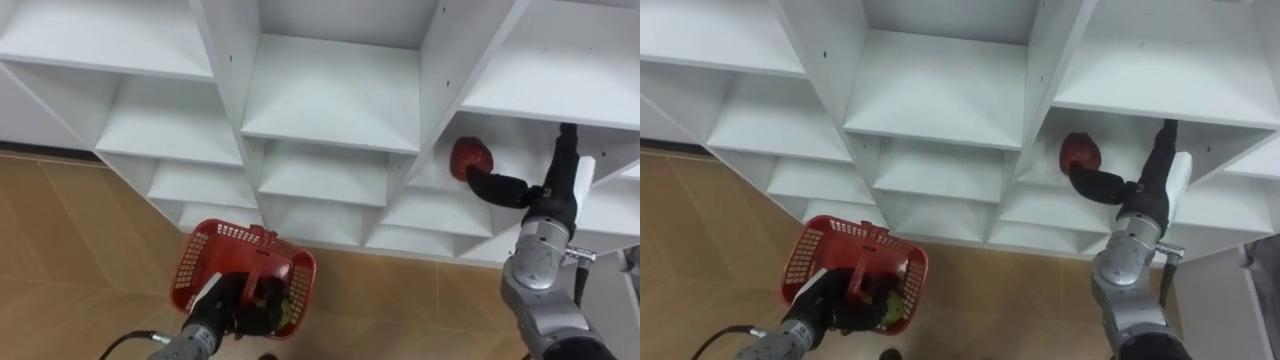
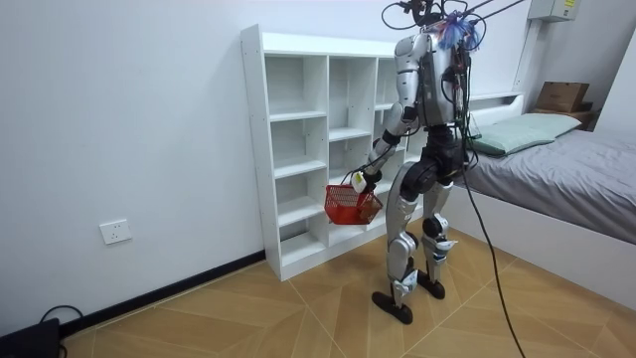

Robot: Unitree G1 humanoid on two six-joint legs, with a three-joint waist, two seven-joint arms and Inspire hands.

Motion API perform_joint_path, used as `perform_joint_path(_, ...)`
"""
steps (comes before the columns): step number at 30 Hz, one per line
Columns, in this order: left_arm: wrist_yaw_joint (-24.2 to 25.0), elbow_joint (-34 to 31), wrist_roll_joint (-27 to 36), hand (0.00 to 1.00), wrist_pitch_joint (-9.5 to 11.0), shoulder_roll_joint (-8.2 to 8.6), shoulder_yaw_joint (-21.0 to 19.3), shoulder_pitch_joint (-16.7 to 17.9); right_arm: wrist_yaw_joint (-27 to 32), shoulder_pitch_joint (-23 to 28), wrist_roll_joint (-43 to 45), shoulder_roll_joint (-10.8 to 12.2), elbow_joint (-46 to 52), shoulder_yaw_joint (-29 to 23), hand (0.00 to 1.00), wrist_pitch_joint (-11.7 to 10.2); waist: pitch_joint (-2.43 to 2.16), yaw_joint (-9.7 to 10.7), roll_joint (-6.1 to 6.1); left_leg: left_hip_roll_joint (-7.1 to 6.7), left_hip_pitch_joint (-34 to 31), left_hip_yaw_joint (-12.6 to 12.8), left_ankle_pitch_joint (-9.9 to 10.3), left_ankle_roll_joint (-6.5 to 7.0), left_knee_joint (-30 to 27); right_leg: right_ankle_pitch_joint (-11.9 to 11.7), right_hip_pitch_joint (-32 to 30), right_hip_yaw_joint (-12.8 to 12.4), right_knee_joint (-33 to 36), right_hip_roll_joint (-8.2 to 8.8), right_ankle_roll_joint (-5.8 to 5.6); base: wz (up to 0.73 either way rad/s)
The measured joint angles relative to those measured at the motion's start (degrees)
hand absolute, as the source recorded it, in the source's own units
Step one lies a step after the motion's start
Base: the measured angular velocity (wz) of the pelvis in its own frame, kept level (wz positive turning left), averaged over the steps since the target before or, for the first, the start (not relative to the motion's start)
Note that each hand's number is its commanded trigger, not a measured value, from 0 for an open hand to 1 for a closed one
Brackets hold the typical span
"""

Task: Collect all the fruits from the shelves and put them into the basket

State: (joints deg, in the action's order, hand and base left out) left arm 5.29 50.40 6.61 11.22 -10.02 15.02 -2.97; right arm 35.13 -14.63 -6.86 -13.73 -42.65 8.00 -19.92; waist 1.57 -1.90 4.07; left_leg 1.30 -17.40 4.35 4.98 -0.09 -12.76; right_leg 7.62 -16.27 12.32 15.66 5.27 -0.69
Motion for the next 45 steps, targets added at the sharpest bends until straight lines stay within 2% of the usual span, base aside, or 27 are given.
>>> perform_joint_path(3, 0.0, 0.0, 0.0, 1.00, 0.0, 0.03, 0.5, 0.0, -1.2, -0.1, 0.5, 0.0, -0.3, 0.0, 0.00, 0.0, 0.11, 0.0, -0.07, -0.01, -1.1, 0.0, 0.0, 0.00, -0.7, 0.1, -1.1, 0.0, 0.9, 0.17, 0.09, 0.00)
perform_joint_path(5, 0.0, 0.0, 0.0, 1.00, 0.0, 0.03, 0.9, -0.1, -1.3, -0.2, 0.5, 0.0, -0.3, 0.0, 0.00, 0.0, 0.51, -0.1, -0.12, -0.10, -1.7, 0.0, 0.0, 0.01, -1.0, 0.4, -2.2, 0.0, 2.0, 0.42, 0.20, 0.00)
perform_joint_path(8, 0.0, 0.3, 0.0, 1.00, -0.2, 0.04, 0.9, -0.1, -1.5, -0.2, 0.7, 0.0, -0.5, 0.0, 0.00, 0.0, 0.76, -0.1, -0.12, -0.15, -2.9, 0.0, 0.0, 0.01, -2.0, 0.8, -3.5, -0.1, 3.3, 0.62, 0.30, 0.00)
perform_joint_path(21, 0.1, 0.3, 0.0, 1.00, -0.9, 0.67, 0.9, -0.2, -1.6, -1.4, 0.8, 0.1, -0.6, 0.0, 0.00, 0.0, 0.83, -0.3, -0.21, 0.02, -5.7, -0.7, 0.1, -0.17, -4.3, 1.5, -6.2, 0.2, 6.2, 0.82, 0.80, 0.02)
perform_joint_path(30, 0.1, 0.3, 0.0, 1.00, -1.0, 1.12, 0.9, -2.4, -1.9, -5.2, 2.9, 0.1, -0.7, -0.2, 0.00, 0.1, 0.87, -0.7, -0.21, 0.08, -10.5, -1.4, 0.2, -0.30, -7.6, 2.0, -10.8, 0.2, 9.4, 1.13, 1.41, 0.04)
perform_joint_path(32, -0.1, 0.3, 0.0, 1.00, -1.0, 1.81, 0.9, -3.2, -1.8, -6.1, 3.0, 0.1, -1.8, -0.3, 0.00, 0.1, 1.03, -1.5, -0.22, -0.14, -10.9, -1.4, 0.2, -0.29, -8.0, 2.3, -11.4, 0.2, 10.3, 1.50, 1.39, 0.02)
perform_joint_path(35, -0.2, 0.3, 0.0, 1.00, -1.0, 1.76, 0.9, -3.6, -1.3, -6.8, 3.2, 0.1, -2.8, -0.4, 0.00, 0.1, 1.38, -1.6, -0.03, -0.20, -11.4, -1.7, 0.2, -0.30, -8.7, 2.8, -11.8, 0.5, 11.2, 1.71, 1.40, 0.07)
perform_joint_path(45, 0.0, 0.3, 0.0, 1.00, -1.1, 1.91, 1.0, -3.8, -0.7, -7.3, 3.1, 0.1, -3.1, -2.5, 0.00, 0.1, 1.48, -1.6, 0.05, -0.18, -12.7, -2.0, 0.2, -0.32, -8.9, 2.8, -12.9, 0.6, 11.8, 1.71, 1.48, 0.02)
